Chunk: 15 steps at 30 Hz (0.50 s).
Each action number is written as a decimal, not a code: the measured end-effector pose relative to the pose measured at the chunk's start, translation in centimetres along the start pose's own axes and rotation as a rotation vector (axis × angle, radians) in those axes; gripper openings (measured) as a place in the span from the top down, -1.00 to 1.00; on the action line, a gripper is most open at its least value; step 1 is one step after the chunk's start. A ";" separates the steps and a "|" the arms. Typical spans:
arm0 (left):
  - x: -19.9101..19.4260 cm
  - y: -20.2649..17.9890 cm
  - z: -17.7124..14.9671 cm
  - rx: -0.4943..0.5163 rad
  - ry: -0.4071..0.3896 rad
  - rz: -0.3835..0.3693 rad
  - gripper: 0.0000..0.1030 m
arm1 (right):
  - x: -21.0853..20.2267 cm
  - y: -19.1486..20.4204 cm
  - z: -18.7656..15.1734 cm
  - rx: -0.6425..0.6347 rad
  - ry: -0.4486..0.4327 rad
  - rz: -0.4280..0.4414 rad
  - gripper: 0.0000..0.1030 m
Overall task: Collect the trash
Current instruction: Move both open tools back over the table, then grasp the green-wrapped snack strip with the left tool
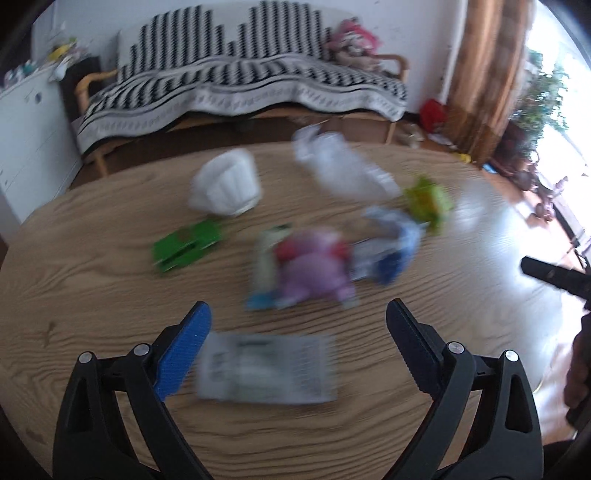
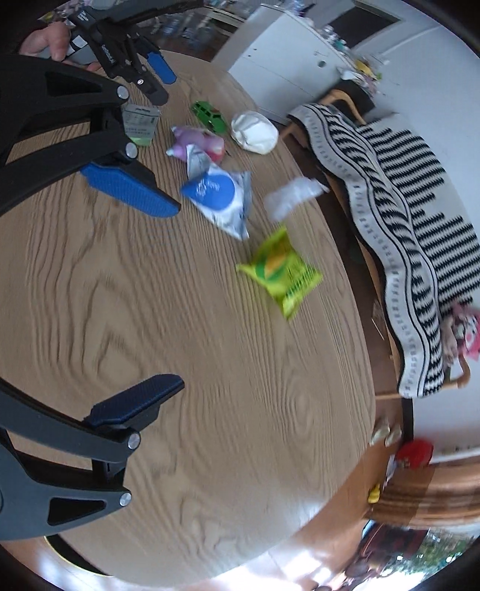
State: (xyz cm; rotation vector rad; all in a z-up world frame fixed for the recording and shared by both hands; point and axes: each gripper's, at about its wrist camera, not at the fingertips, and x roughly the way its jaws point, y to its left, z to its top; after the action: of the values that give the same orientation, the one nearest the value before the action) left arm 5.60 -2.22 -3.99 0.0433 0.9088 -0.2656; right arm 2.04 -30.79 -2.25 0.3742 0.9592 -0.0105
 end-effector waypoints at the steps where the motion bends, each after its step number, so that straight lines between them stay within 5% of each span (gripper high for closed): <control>1: 0.3 1.1 -0.2 -0.006 0.014 0.010 -0.80 | 0.6 0.7 0.1 -0.007 0.008 0.006 -0.63; 15: 5.5 3.6 2.9 -0.001 0.017 0.086 -0.79 | 4.9 5.0 0.8 -0.032 0.061 0.062 -0.63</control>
State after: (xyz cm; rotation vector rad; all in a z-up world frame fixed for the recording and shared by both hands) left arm 11.93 -0.37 -6.82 0.0840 0.9211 -0.1851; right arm 6.39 -25.61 -4.17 0.3762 1.0068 0.0729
